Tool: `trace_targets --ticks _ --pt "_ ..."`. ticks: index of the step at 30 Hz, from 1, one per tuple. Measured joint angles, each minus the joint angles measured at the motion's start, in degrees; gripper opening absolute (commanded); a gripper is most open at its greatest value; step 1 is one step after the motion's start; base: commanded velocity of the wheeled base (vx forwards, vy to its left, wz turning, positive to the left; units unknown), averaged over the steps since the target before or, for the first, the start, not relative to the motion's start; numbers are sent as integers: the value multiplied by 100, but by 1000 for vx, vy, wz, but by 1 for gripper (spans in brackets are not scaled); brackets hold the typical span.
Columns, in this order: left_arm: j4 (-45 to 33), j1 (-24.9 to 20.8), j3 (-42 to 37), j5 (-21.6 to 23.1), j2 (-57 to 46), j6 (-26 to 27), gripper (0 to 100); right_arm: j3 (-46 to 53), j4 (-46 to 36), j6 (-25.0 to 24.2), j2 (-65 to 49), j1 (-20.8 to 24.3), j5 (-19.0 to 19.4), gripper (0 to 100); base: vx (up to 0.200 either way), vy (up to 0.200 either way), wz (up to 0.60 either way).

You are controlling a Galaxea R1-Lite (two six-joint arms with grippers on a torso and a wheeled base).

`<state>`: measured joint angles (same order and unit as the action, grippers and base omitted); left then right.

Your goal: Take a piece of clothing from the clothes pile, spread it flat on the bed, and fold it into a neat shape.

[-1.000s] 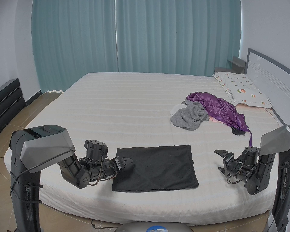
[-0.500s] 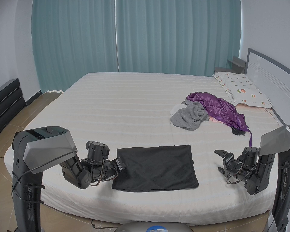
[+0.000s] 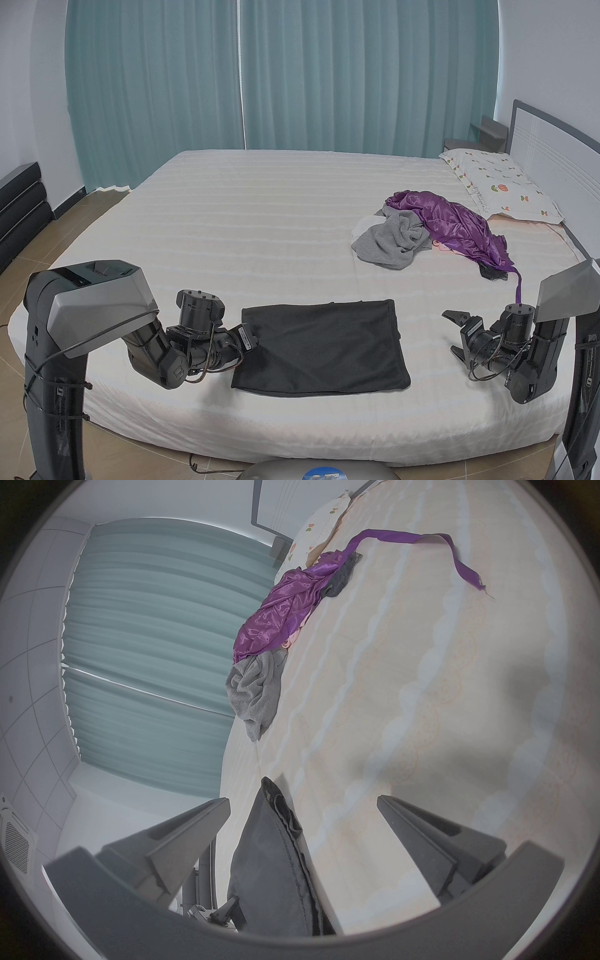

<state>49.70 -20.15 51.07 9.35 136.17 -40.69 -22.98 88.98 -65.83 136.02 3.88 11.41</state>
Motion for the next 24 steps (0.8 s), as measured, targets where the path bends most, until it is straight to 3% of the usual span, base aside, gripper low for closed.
trace_targets --ticks 8,24 --pt "0 17 0 4 -6 -2 0 5 -2 -5 2 0 0 100 0 0 0" --pt "0 102 0 6 -63 -41 0 5 0 -7 2 0 -9 100 0 200 0"
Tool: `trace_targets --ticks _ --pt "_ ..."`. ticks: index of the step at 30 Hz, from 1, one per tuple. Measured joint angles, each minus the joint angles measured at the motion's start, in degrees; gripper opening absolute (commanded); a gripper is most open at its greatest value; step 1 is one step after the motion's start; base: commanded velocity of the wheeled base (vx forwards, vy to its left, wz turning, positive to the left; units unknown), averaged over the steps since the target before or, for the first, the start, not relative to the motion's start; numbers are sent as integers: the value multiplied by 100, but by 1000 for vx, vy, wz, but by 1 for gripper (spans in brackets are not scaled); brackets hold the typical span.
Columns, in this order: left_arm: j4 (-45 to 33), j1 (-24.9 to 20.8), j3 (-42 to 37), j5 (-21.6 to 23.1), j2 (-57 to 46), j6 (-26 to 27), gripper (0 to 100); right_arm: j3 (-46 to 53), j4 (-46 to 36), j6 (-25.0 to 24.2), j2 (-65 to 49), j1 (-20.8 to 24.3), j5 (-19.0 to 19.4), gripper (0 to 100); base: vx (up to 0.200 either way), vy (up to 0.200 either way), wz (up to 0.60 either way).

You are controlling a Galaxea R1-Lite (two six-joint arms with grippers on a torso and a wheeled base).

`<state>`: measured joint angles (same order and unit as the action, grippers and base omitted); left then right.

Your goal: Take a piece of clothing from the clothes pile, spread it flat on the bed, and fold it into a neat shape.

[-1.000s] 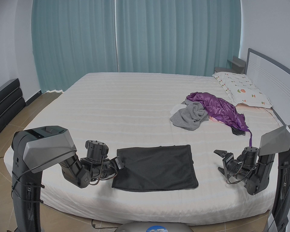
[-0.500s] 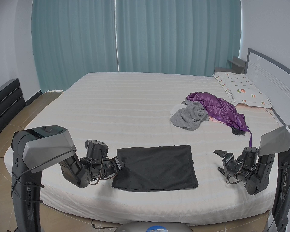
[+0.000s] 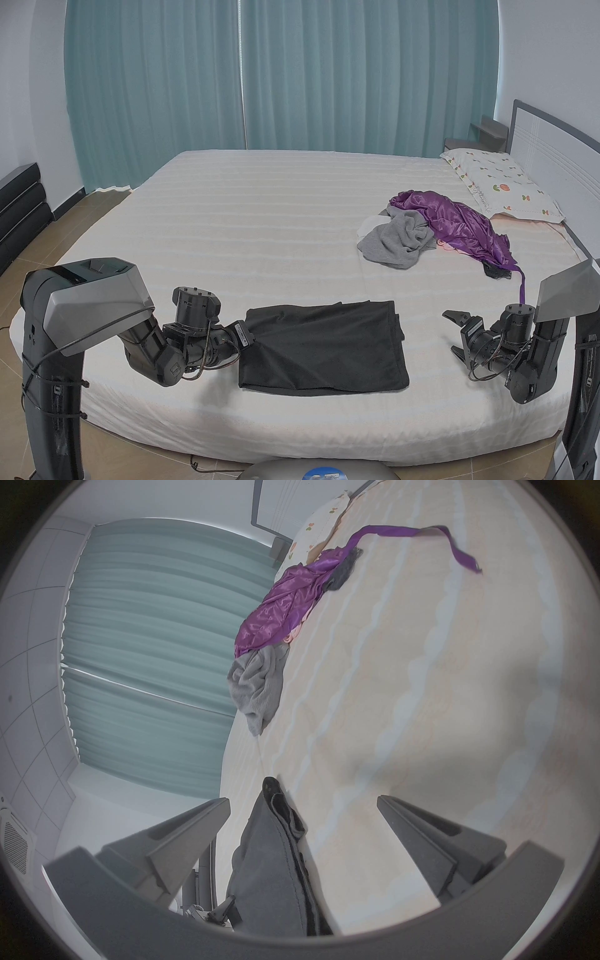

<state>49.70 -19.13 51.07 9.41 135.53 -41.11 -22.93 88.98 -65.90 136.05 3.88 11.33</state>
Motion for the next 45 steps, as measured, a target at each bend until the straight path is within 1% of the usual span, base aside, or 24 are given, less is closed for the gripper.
trace_targets --ticks 31,37,45 --pt "-63 83 -9 -11 -48 0 0 0 0 -2 0 -5 -9 100 0 200 0" --pt "-196 67 -29 -250 -61 2 0 0 0 0 0 -2 -9 100 0 200 0" --pt "-429 34 -5 -295 -117 0 0 0 0 -2 0 -5 -11 100 0 175 0"
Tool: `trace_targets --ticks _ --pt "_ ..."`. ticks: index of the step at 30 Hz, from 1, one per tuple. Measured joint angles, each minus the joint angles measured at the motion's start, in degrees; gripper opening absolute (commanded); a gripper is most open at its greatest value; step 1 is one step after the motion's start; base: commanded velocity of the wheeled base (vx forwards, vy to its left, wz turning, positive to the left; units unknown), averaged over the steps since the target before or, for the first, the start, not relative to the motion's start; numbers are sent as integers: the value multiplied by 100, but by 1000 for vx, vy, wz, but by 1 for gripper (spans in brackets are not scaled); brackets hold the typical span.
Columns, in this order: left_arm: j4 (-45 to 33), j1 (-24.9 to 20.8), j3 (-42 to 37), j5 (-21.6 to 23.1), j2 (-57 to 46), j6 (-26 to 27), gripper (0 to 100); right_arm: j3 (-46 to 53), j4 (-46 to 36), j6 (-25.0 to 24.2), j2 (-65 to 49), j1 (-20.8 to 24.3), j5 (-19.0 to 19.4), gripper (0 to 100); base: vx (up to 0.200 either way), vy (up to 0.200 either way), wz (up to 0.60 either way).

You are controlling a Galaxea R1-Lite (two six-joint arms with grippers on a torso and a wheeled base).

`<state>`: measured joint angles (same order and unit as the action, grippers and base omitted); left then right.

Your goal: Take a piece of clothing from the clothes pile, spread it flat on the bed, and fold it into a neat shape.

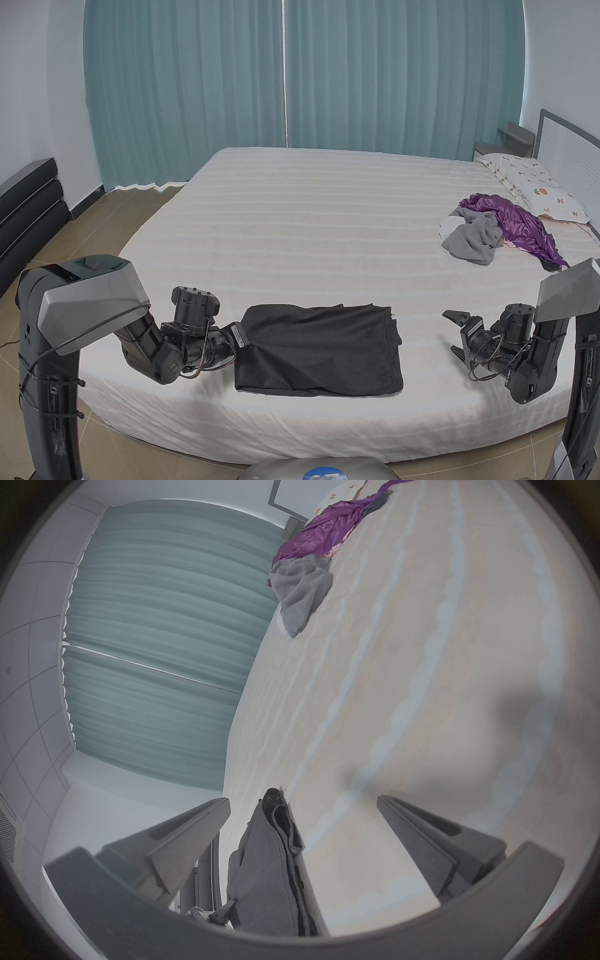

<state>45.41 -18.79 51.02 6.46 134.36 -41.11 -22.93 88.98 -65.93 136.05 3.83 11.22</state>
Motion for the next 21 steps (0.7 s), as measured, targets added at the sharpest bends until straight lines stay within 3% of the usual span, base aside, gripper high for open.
trace_targets --ticks 12,13,21 --pt "-23 -48 -69 -6 -29 -2 0 0 -2 0 0 5 0 100 0 0 0" --pt "-26 -50 -72 -6 -29 -9 100 0 0 0 0 5 2 100 0 0 0" --pt "-20 -52 -50 -45 -52 -162 100 0 0 -4 0 0 -6 100 0 0 0"
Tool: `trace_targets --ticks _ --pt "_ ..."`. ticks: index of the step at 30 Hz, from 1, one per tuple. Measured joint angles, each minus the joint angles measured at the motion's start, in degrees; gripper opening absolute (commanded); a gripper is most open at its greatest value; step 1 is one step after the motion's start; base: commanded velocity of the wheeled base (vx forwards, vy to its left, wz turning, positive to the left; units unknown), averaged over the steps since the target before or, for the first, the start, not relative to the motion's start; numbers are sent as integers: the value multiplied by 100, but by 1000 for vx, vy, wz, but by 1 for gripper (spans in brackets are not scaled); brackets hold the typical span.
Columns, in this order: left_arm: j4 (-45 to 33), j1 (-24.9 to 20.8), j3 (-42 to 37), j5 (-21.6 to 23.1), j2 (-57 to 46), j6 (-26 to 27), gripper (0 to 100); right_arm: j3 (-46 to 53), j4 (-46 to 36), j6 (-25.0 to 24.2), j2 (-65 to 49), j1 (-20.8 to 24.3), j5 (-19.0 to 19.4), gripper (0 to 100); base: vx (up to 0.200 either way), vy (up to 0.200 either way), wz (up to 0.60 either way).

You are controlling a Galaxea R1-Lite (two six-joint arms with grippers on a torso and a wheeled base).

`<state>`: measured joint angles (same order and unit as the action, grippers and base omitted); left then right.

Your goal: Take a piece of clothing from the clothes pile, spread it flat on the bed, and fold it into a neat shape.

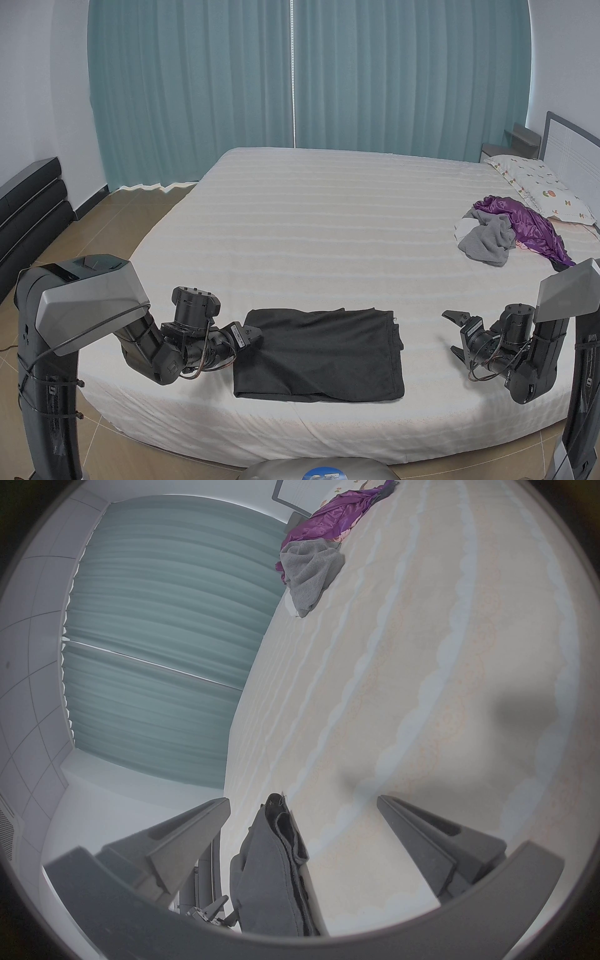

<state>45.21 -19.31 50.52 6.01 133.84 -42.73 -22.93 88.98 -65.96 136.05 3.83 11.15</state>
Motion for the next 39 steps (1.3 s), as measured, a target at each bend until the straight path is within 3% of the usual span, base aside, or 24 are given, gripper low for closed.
trace_targets --ticks 10,23,32,39 --pt "2 206 11 1 -291 -388 100 0 0 -30 -2 -17 4 100 0 0 0" --pt "191 645 -430 -77 -1625 -596 100 182 -5 104 -407 -37 -163 100 0 0 0" --pt "482 697 -1189 -757 -3012 -445 100 824 0 906 -2226 0 -328 100 0 0 0" --pt "547 708 -1993 -1252 -4573 102 100 1449 -2 2336 -4073 -2 -399 100 0 0 0"
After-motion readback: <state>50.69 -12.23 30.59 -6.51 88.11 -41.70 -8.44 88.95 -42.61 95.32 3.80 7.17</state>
